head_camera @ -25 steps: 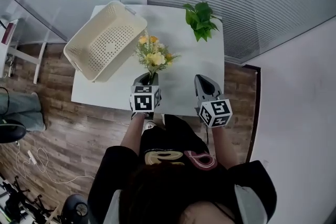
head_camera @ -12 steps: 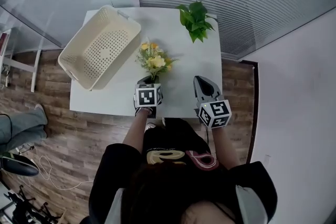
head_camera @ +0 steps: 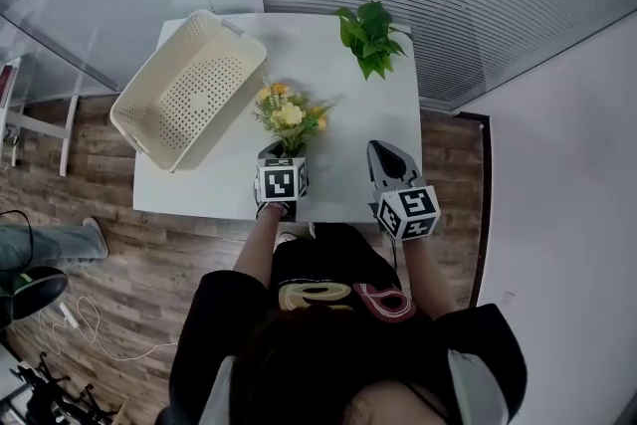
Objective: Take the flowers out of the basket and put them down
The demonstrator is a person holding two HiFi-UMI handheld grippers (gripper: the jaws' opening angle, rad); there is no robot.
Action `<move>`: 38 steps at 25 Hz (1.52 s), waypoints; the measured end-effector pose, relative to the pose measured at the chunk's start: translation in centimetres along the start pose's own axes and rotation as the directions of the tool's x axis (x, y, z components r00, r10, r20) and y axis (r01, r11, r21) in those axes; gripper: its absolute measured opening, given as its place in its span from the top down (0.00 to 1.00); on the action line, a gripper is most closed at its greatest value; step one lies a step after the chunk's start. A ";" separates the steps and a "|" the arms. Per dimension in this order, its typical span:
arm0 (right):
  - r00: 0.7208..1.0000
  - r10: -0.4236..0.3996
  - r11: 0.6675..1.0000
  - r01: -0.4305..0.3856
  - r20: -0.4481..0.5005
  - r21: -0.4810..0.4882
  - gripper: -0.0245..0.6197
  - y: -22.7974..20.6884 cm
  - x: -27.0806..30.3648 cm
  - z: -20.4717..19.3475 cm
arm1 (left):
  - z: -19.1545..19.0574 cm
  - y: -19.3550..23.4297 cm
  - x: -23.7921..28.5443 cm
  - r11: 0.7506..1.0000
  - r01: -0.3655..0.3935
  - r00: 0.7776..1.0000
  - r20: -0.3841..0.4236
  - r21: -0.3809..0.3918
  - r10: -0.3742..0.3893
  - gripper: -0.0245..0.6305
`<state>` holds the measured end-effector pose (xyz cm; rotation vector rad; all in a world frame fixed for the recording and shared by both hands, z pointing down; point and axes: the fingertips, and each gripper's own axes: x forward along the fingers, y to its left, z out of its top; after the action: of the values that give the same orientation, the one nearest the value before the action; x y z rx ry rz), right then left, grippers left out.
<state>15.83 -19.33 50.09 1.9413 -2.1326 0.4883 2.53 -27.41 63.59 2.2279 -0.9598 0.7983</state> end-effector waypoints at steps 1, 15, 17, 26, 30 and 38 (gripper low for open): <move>1.000 0.001 1.000 -0.001 0.001 0.001 0.95 0.0 -0.1 0.0 | 0.0 0.0 -0.1 1.000 0.003 1.000 0.008 0.000 -0.003 0.65; 0.999 -0.012 1.000 0.012 0.036 0.002 0.94 0.3 -0.6 0.2 | 3.8 -0.1 -8.2 1.000 -0.009 0.964 0.266 -0.007 0.011 0.47; 0.998 -0.017 1.000 0.017 0.053 -0.008 0.94 0.4 -0.8 0.4 | 4.5 -0.2 -9.9 1.000 0.010 0.949 0.316 0.011 -0.013 0.47; 0.998 -0.004 1.000 0.005 0.055 -0.023 0.94 1.0 -1.2 -0.3 | 6.3 0.5 -18.0 0.995 -0.008 0.871 0.490 0.096 -0.040 0.47; 0.998 -0.010 1.000 0.012 0.058 -0.027 0.95 1.7 -1.6 -1.0 | 5.4 0.9 -19.7 0.997 -0.020 0.848 0.530 0.074 -0.022 0.50; 0.997 -0.026 0.998 0.031 0.069 -0.059 0.95 3.0 -2.0 -1.4 | 3.3 2.7 -21.4 0.996 -0.086 0.826 0.559 0.004 0.069 0.89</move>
<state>12.96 -16.71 50.32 1.9799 -2.1314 0.3534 -10.63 -22.05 47.00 2.5170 -1.3168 0.1696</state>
